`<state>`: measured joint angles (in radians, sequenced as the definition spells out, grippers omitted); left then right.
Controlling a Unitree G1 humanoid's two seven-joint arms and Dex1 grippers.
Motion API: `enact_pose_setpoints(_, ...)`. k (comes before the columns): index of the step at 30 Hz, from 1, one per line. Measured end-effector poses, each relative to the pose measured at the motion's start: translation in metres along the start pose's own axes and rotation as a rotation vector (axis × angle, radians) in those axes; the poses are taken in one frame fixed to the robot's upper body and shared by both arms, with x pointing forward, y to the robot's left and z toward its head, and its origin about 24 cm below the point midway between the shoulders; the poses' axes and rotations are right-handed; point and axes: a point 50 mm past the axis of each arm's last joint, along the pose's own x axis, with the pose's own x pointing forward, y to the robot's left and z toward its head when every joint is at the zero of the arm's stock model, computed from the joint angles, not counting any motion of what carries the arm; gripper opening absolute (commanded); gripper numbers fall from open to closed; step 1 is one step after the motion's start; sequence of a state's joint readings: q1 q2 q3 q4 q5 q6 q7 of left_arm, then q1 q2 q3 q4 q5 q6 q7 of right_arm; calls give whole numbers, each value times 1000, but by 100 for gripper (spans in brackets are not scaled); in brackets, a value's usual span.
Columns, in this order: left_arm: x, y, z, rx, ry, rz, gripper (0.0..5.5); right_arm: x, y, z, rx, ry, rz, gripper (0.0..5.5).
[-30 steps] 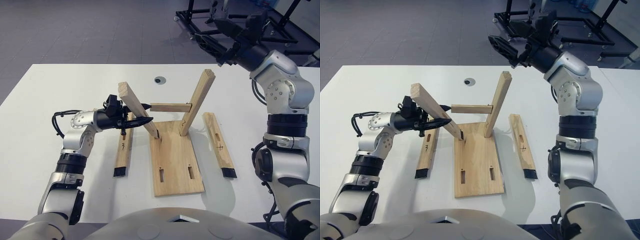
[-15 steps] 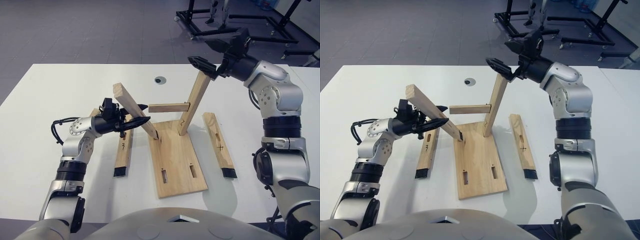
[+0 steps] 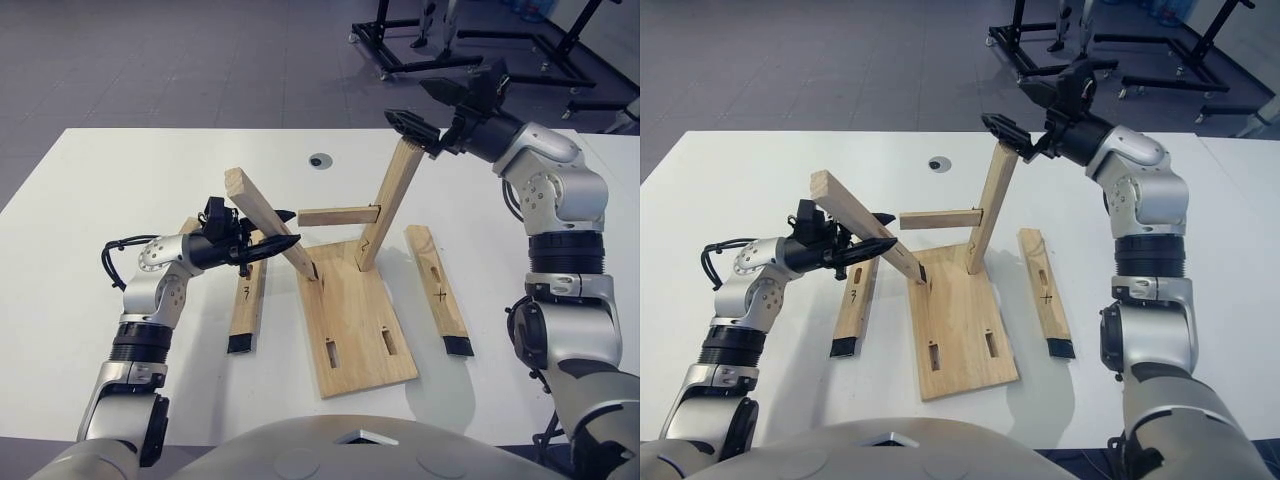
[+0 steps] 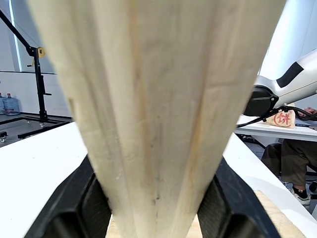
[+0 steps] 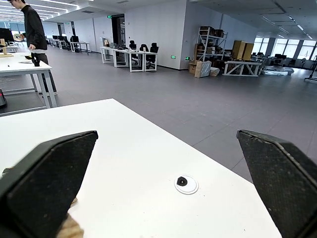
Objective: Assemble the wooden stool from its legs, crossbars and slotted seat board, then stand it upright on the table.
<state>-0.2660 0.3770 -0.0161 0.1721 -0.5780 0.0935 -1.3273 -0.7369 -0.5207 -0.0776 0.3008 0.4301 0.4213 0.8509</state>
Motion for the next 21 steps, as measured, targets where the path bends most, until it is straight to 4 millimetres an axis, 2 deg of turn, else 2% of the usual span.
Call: enact_pose_setpoints(21,3,13,-6,-63,-2,18,201,2,5,3,-59,23,17,517)
